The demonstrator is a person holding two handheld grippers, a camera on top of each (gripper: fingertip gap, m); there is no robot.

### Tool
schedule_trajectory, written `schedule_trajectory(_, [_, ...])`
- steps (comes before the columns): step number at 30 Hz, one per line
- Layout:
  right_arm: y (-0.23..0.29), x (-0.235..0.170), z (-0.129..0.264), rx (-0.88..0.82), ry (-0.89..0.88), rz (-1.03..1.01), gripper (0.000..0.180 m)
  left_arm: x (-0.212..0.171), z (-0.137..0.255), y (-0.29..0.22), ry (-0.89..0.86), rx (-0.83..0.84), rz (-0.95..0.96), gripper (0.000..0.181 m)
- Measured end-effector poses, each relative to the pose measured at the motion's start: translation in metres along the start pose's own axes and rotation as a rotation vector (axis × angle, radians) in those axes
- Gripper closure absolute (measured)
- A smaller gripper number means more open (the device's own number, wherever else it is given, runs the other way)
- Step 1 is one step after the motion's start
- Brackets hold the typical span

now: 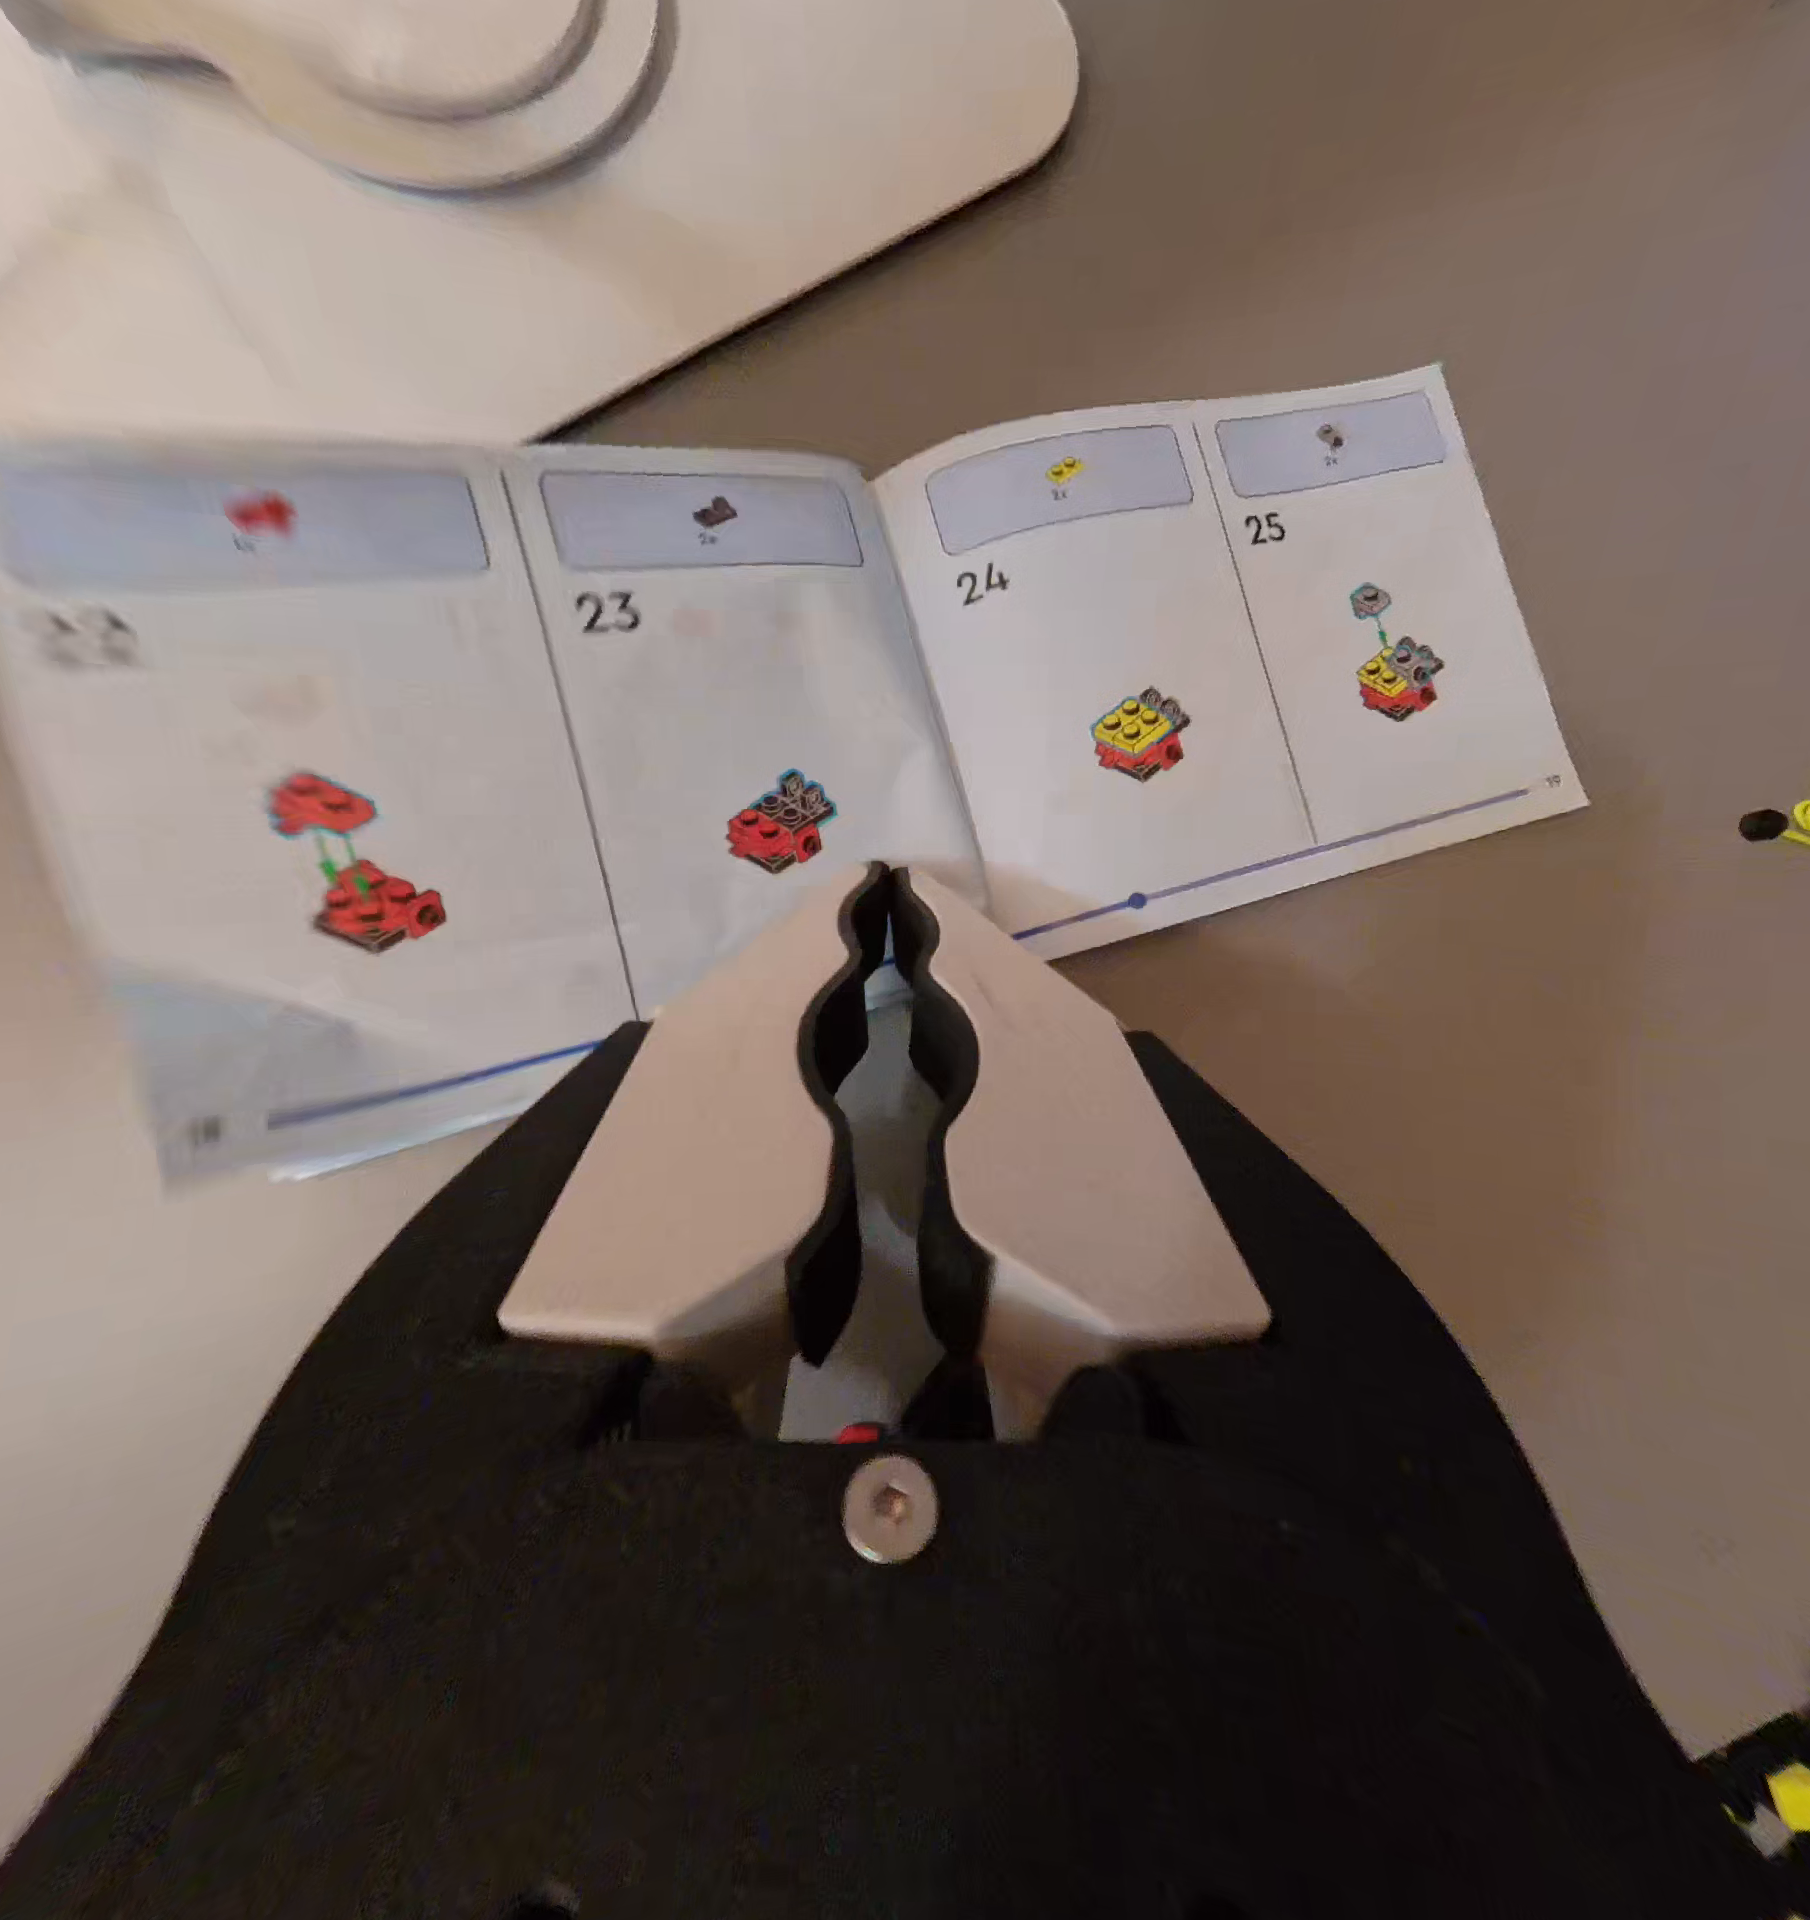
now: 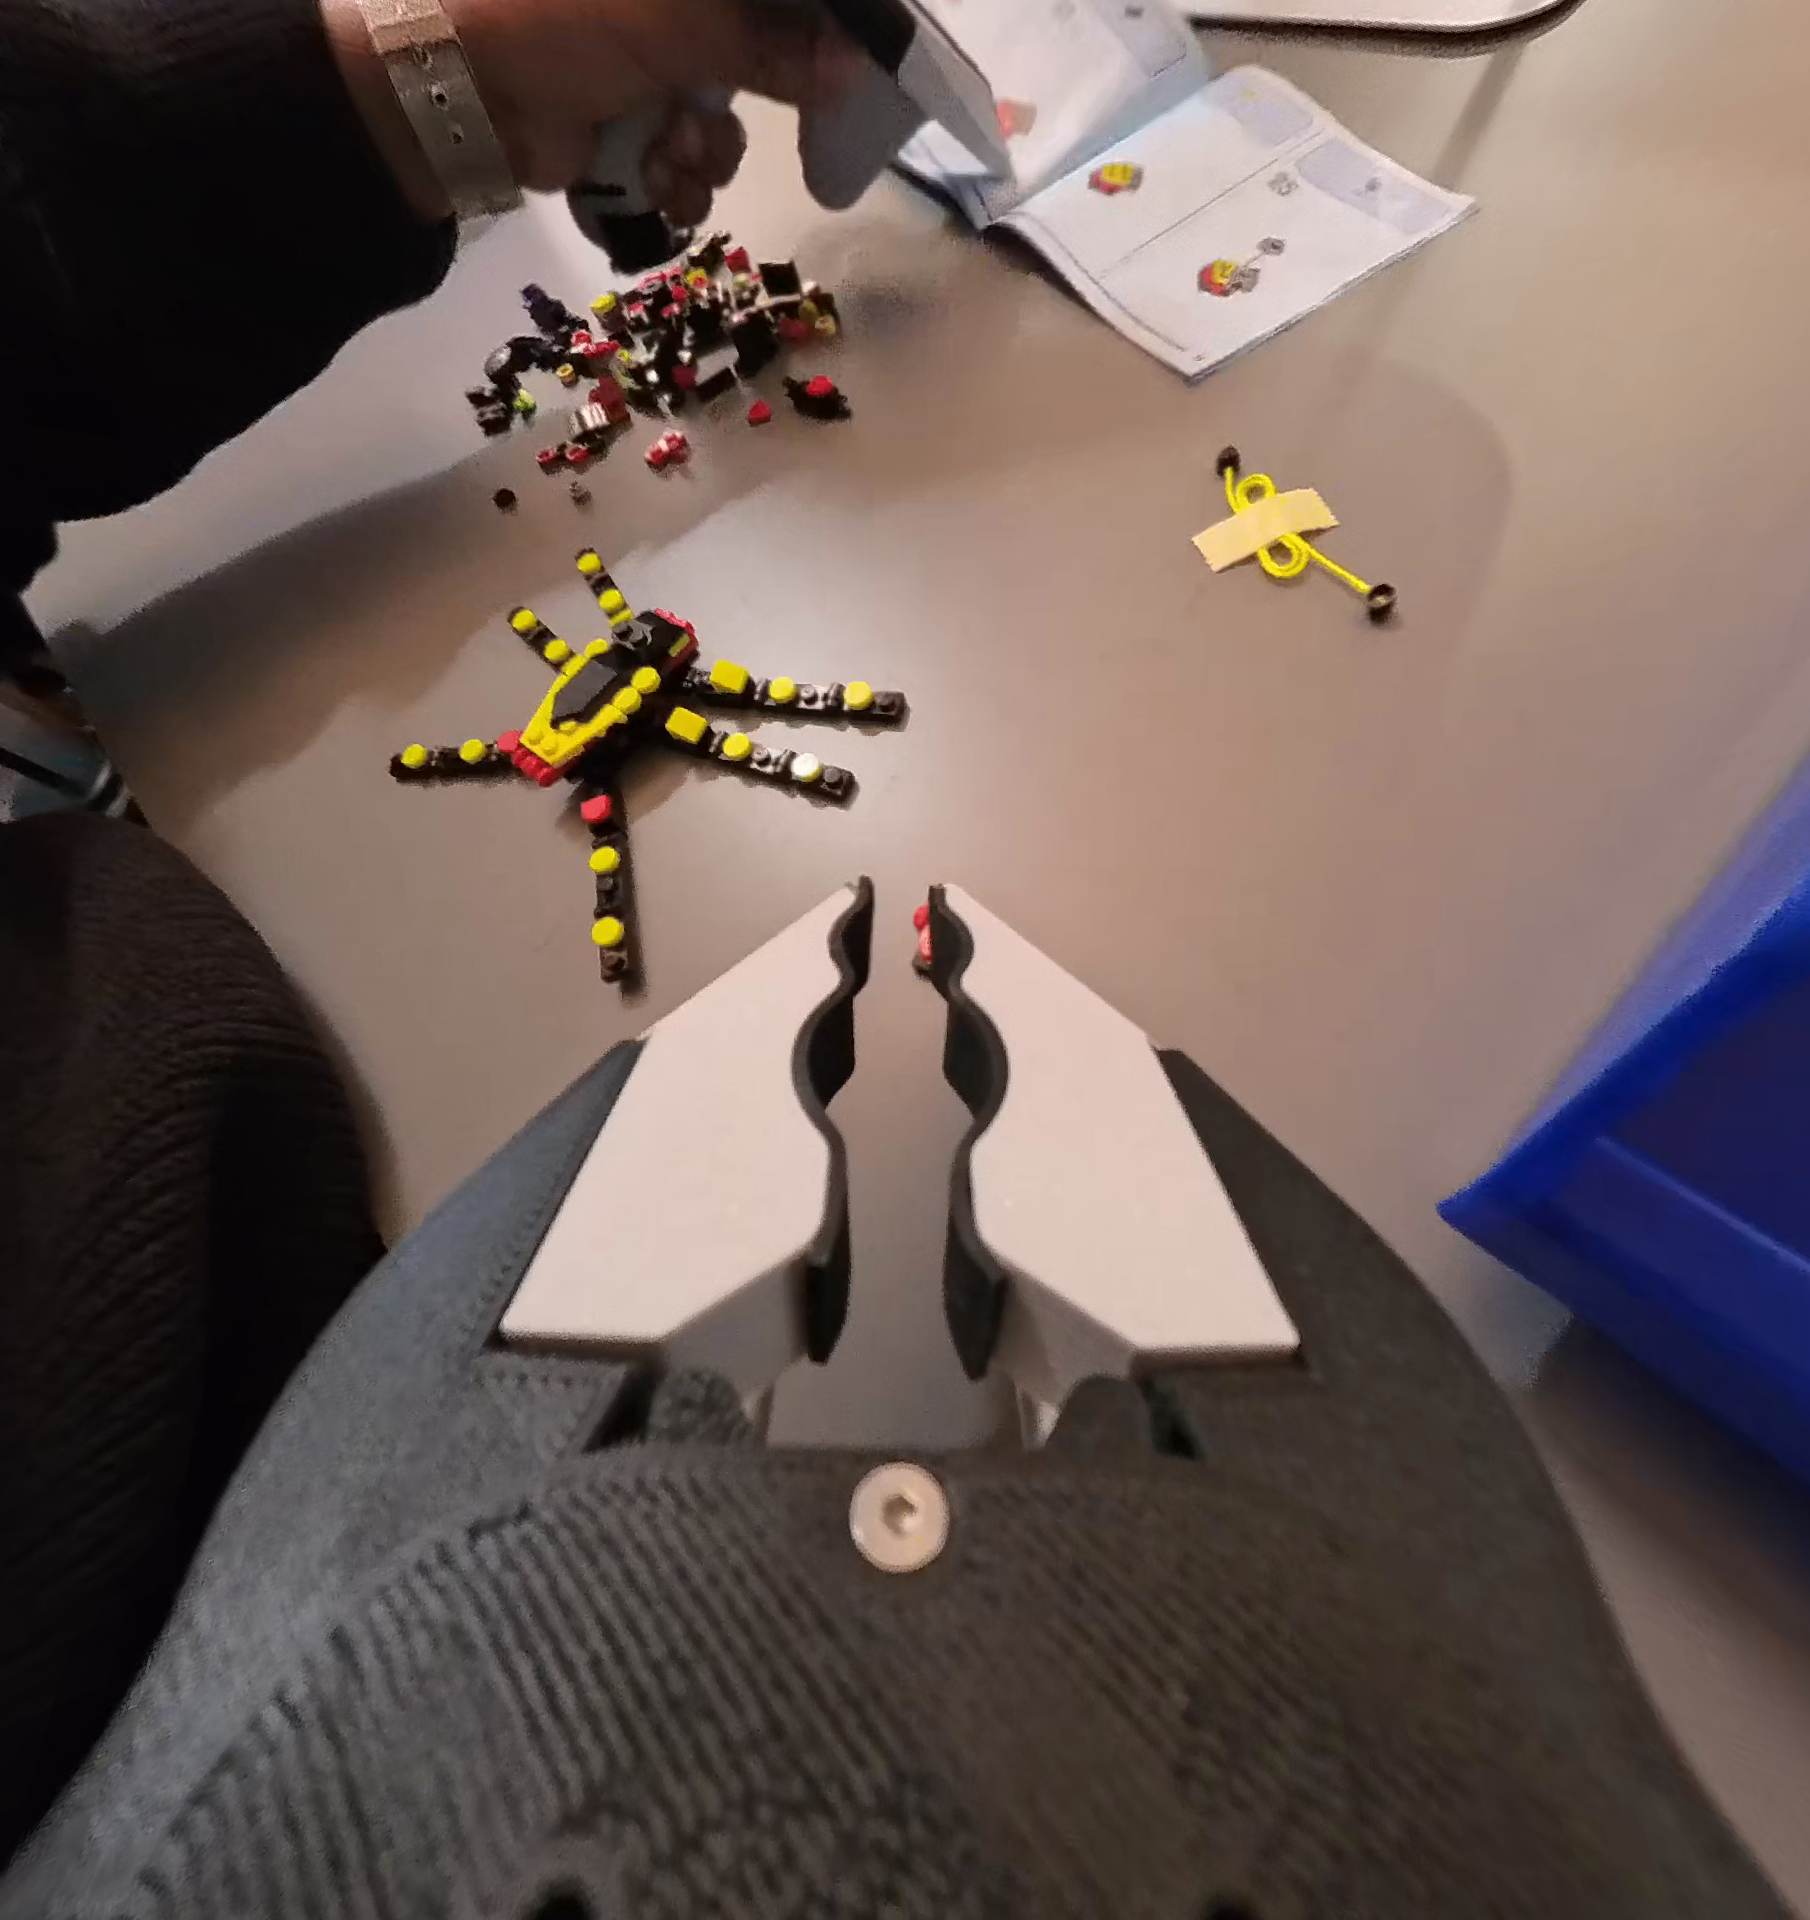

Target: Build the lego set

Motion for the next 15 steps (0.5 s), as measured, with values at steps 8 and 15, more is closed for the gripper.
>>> schedule_trajectory(8, [0.001, 0.001, 0.0, 0.014, -0.007, -0.011, 0.17, -0.002, 0.0, -0.016, 0.001, -0.081, 0.049, 0.181])
schedule_trajectory(15, [0.002, 0.0, -0.001, 0.005, 0.003, 0.008, 0.171, 0.019, 0.016, -0.039, -0.158, -0.172, 0.096, 0.181])
Point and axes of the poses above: each gripper's, where its closed fingertips meet, z back along the fingers, x out of its top, y = z × x across the jaws, the point moved 3 cm from there along z, back along the fingers, and after that the axes turned 2 degrees about -y, right-handed, at the moved point
